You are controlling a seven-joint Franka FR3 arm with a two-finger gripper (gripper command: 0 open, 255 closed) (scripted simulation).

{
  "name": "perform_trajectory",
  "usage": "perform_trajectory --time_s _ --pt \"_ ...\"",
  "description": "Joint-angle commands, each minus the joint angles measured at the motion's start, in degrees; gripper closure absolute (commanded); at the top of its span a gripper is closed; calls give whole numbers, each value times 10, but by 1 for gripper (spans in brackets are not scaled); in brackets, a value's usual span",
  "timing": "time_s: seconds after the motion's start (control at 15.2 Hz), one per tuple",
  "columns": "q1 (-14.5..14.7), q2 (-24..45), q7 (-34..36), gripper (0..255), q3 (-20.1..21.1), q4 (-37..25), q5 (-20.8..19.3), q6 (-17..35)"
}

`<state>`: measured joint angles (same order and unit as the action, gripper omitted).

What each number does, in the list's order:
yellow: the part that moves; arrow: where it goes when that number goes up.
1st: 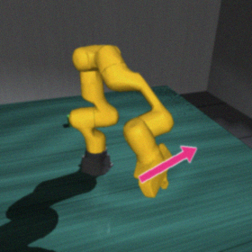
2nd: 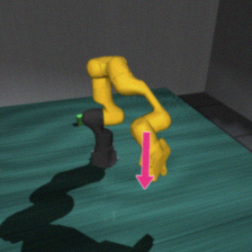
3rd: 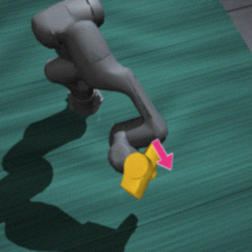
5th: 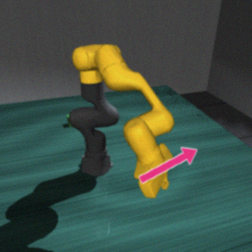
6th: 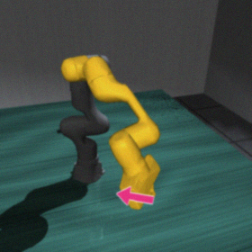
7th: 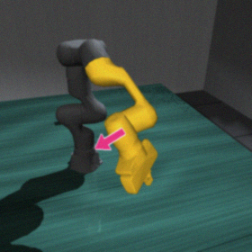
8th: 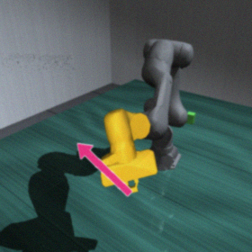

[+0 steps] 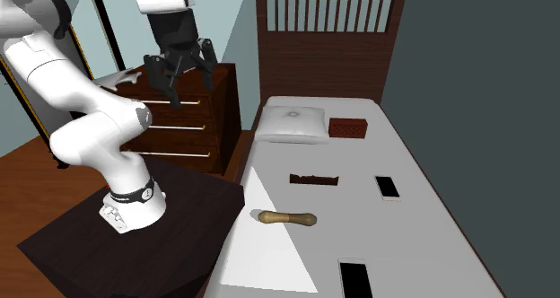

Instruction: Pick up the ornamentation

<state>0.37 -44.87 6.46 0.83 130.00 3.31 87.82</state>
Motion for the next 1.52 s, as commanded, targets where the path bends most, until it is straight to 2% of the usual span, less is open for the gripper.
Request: perform_trajectory --time_s 0.0,0.73,1.12,1.45 --pt "0 0 0 0 0 0 0 0" --pt "43 81 42 0 88 96 45 185" --pt "63 163 67 0 138 113 58 289" --pt "73 249 95 0 181 108 52 373"
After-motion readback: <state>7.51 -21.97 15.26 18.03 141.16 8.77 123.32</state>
